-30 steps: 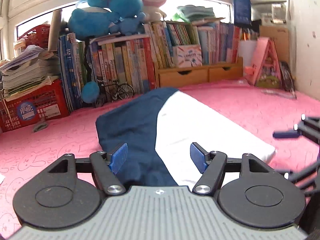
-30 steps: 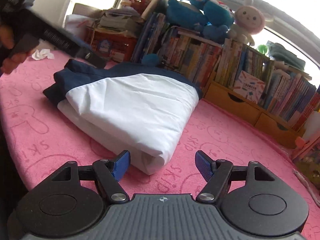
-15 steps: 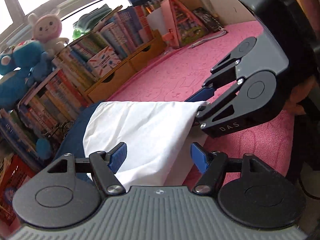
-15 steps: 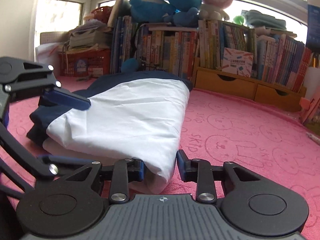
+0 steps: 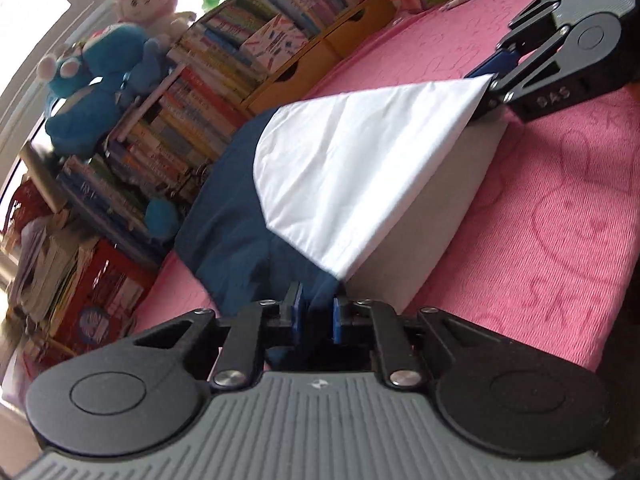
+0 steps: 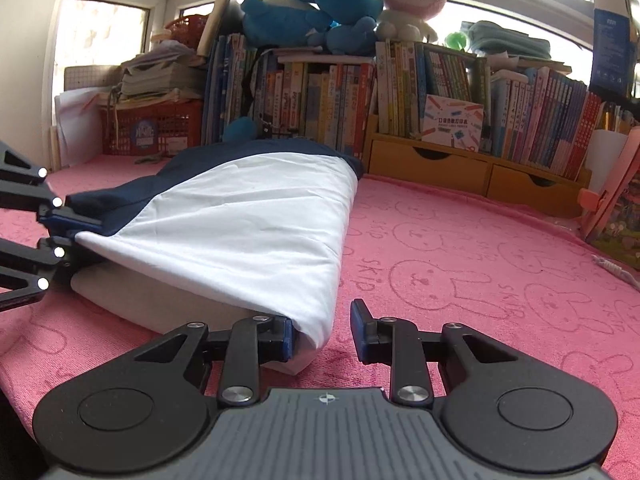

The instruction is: Fold clothes

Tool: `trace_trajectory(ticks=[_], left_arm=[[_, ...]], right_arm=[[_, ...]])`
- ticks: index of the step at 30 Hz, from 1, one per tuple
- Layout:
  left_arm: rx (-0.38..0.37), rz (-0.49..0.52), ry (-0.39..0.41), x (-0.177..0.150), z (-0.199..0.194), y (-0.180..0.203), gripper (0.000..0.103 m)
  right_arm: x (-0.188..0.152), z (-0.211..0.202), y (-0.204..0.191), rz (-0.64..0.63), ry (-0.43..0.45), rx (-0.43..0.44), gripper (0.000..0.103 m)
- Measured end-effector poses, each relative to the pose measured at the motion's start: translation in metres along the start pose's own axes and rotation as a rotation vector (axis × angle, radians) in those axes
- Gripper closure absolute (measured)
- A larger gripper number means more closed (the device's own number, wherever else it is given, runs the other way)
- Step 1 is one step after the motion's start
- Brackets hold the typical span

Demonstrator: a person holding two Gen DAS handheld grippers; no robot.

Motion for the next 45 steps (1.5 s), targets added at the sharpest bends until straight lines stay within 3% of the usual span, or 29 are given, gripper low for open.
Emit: trace_trajectory(ticks=[4, 6, 8, 13, 17, 19, 21, 24, 28, 35, 38, 43, 45], left_arm=[[0.035, -0.022, 0.015, 0.000, -0.016, -0.006, 0.090], [0.043, -0.008, 0.060, 0.013, -0.025, -0.005, 0.082], [0.027, 0.050, 0.101, 0.026, -0.023, 0.005, 0.074], [0.000, 0.211, 0.171, 0.048, 0.000, 0.034, 0.064], [0.120, 0.308, 0.167, 0.049, 0.026, 0.024, 0.063], [0.165, 0.315, 0.148, 0.044, 0.030, 0.011, 0.069], [0.223, 0.308, 0.132, 0.037, 0.025, -0.002, 0.088], [0.262, 0.247, 0.128, 0.030, 0.011, -0.013, 0.094], [0.231, 0.139, 0.095, 0.017, -0.001, -0.008, 0.097], [0.137, 0.006, 0.035, -0.002, 0.005, 0.008, 0.097], [0.123, -0.036, 0.029, -0.005, 0.008, 0.007, 0.097], [0.112, -0.071, 0.041, -0.008, 0.008, 0.006, 0.097], [0.117, -0.067, 0.047, -0.009, 0.007, 0.007, 0.098]], right_arm=[[0.004, -0.004, -0.001, 0.016, 0.030, 0.012, 0.082], [0.005, -0.004, -0.001, 0.020, 0.035, 0.019, 0.082], [0.006, -0.004, 0.000, 0.033, 0.035, 0.027, 0.082], [0.009, -0.003, 0.004, 0.073, 0.038, 0.042, 0.082], [0.006, -0.004, 0.002, 0.050, 0.039, 0.028, 0.082], [0.004, -0.003, -0.001, 0.026, 0.034, 0.021, 0.082], [0.001, -0.001, -0.006, -0.011, 0.024, 0.009, 0.082], [-0.002, 0.001, -0.015, -0.085, 0.018, -0.017, 0.082], [-0.003, 0.000, -0.017, -0.094, 0.021, -0.023, 0.082], [0.000, -0.002, 0.006, 0.193, 0.020, 0.019, 0.086], [-0.004, 0.009, -0.007, 0.099, -0.041, -0.002, 0.085], [-0.008, 0.003, 0.000, 0.083, -0.057, -0.011, 0.087], [-0.011, -0.003, -0.002, 0.004, -0.046, -0.015, 0.086]])
Point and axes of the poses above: each gripper's, at about its wrist camera, not at the fingertips, and z roughly the way its jaws point, y to its right, x to its top, the point moved 10 cm from there along z, roughly the way its jaws point, and after that the axes turned 2 degrees about y, right-handed, at the moved point
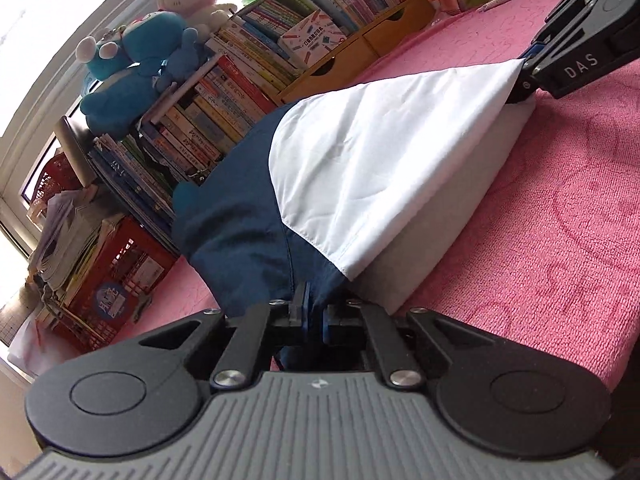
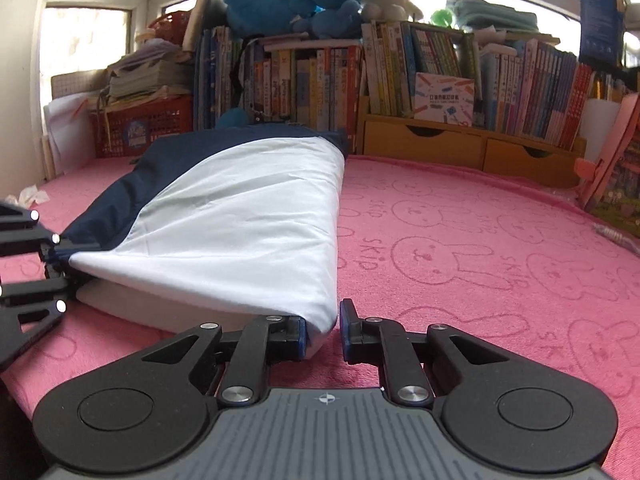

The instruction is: Fold clothes

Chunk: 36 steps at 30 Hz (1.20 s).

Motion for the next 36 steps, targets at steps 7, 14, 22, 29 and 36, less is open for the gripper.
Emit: trace_trajectory(ticks=[7, 14, 22, 29, 36], left_arm=[[0.002, -0.007, 0.019, 0.000, -0.002, 0.000, 0.099], [0.009, -0.011, 0.031, 0.000, -0.002, 0.002, 0.100], [-0.020, -0.008, 0.044, -0.002, -0.004, 0.000, 0.099], [-0.097, -0.025, 0.027, -0.012, -0.017, -0.010, 0.096], [-0.249, -0.204, -0.064, -0.027, -0.038, -0.035, 0.066]], right_arm=[[0.002, -0.006, 0.005, -0.013, -0.015, 0.027, 0.079], [0.007, 0.009, -0.008, 0.029, -0.004, -0.032, 0.087], [-0.001, -0.002, 0.000, -0.057, -0.030, 0.019, 0.083], [-0.002, -0.002, -0.001, -0.091, -0.036, 0.031, 0.078], [0.002, -0.012, -0.001, -0.130, -0.071, 0.202, 0.075]])
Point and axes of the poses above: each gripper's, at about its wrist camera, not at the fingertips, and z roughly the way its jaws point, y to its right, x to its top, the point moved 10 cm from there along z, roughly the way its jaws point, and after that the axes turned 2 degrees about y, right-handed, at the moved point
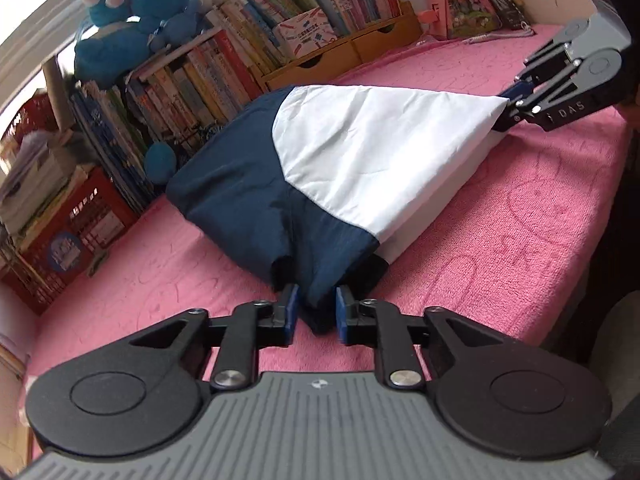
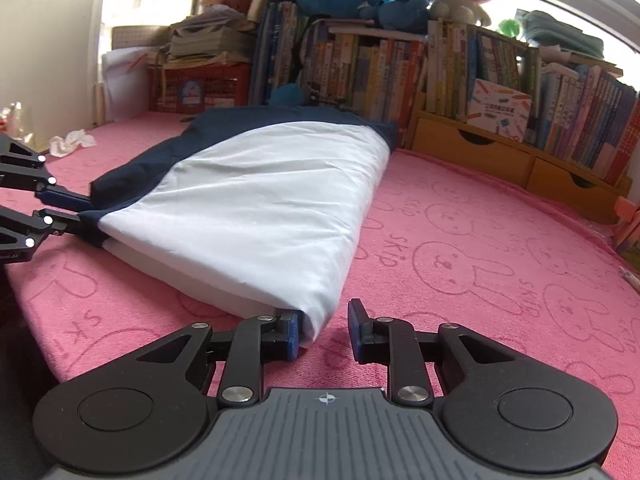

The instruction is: Fold clothes

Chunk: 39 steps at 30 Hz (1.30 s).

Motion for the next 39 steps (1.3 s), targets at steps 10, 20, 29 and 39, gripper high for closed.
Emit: trace_trajectory(ticks=[10, 20, 29, 39], left_arm=[[-0.229, -0.743, 0.180, 0.050, -0.046, -0.136, 0.043], [-0.476, -0.857, 0.060, 0.197, 0.130, -0.147, 0.033], [-0.507, -0.899, -0.188, 0.207, 0.251, -0.119, 0.027], [-0.605, -0.608, -0.208, 0.209, 0.274, -0.083, 0.059]], right_arm=[[0.049, -0.054, 0.061, 0.239, 0.124, 0.255, 0.024], [0.114, 0.138, 0.133, 0.508, 0.121, 0.297, 0.024], [0.118, 0.203, 0.117, 0.450, 0.104, 0.361, 0.033], [0.117, 0.214, 0.117, 0.517, 0.065, 0.405, 0.027]])
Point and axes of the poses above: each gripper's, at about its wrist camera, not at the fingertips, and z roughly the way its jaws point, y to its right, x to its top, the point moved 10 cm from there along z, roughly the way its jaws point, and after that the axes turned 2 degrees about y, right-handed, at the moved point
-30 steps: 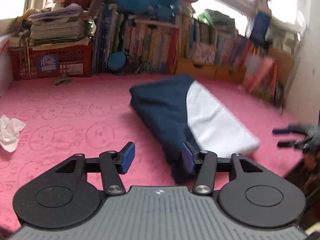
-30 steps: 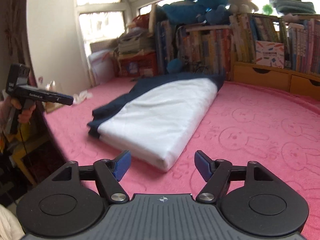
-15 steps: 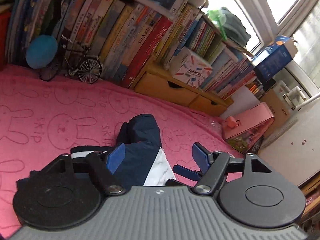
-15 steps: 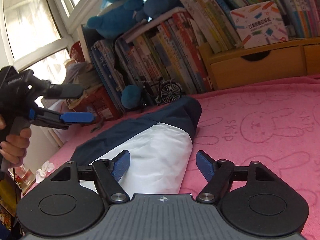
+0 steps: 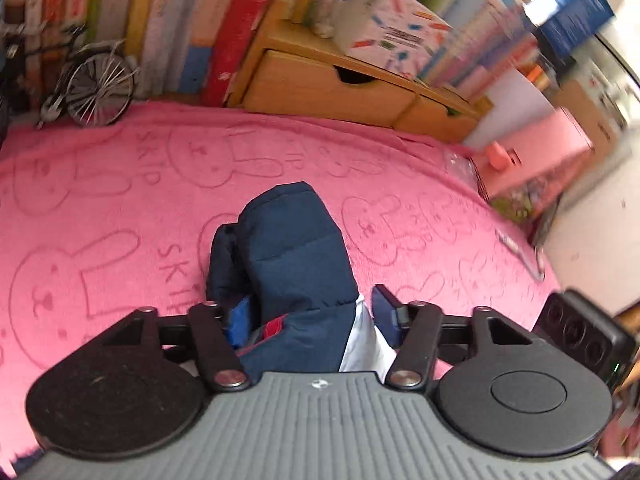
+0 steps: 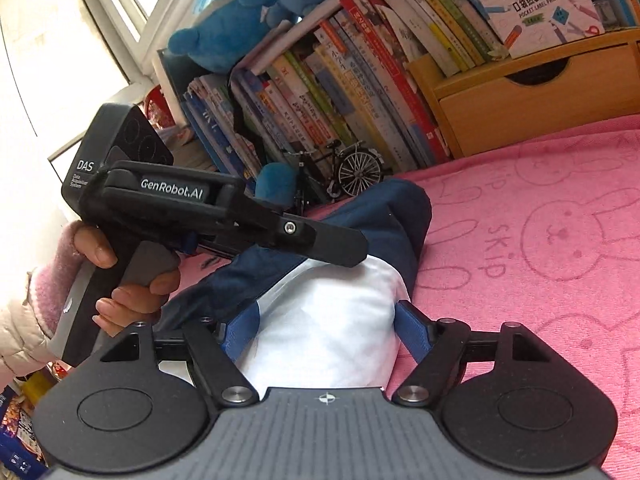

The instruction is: Fold clothes

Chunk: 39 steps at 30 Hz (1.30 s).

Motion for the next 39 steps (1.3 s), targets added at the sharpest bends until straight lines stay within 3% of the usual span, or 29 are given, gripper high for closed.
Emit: trace_trajectory(ticks=[3, 6, 7, 9, 10, 11, 12, 13, 15, 21, 33, 37, 39], left_arm=[[-0.063, -0.014, 0.061, 0.003, -0.010, -0.003, 0.073], [-0.139, -0.121, 0.122, 0.012, -0.017, -0.013, 0.078], [-0.165, -0.155, 0.113, 0.013, -0.015, -0.014, 0.077], [-0.184, -0.190, 0.043, 0.010, 0.000, -0.011, 0.050], [-0.186, -0.195, 0.015, 0.008, 0.007, -0.009, 0.049], [-0.158, -0.158, 0.014, 0.007, 0.013, -0.005, 0.053], [-0.133, -0.126, 0.015, 0.006, 0.018, -0.001, 0.068], [-0.120, -0.112, 0.022, 0.007, 0.020, 0.000, 0.075], [-0.096, -0.089, 0.038, 0.010, 0.025, 0.002, 0.085], [-0.113, -0.174, 0.091, 0.021, 0.022, -0.012, 0.095], [-0.124, -0.349, 0.191, 0.053, 0.034, -0.034, 0.098], [-0.059, -0.412, 0.219, 0.055, 0.019, -0.053, 0.091], [0.020, -0.466, 0.288, 0.061, 0.000, -0.072, 0.088]], right_arm=[[-0.001, 0.003, -0.003, -0.013, -0.005, -0.005, 0.025], [-0.002, 0.005, -0.004, -0.026, -0.013, -0.011, 0.024], [-0.002, 0.005, -0.005, -0.030, -0.015, -0.013, 0.024], [-0.003, 0.005, -0.005, -0.031, -0.018, -0.016, 0.023], [-0.003, 0.005, -0.004, -0.030, -0.020, -0.016, 0.023], [-0.003, 0.006, -0.004, -0.029, -0.021, -0.016, 0.023], [-0.003, 0.006, -0.004, -0.028, -0.022, -0.018, 0.023], [-0.003, 0.006, -0.003, -0.026, -0.023, -0.022, 0.023], [-0.004, 0.006, -0.001, -0.018, -0.028, -0.027, 0.022], [-0.006, 0.008, -0.002, -0.007, -0.045, -0.011, 0.021], [-0.007, 0.007, -0.002, 0.009, -0.058, 0.004, 0.021], [-0.009, 0.007, -0.004, 0.006, -0.069, 0.016, 0.020], [-0.010, 0.007, -0.005, 0.005, -0.072, 0.018, 0.019]])
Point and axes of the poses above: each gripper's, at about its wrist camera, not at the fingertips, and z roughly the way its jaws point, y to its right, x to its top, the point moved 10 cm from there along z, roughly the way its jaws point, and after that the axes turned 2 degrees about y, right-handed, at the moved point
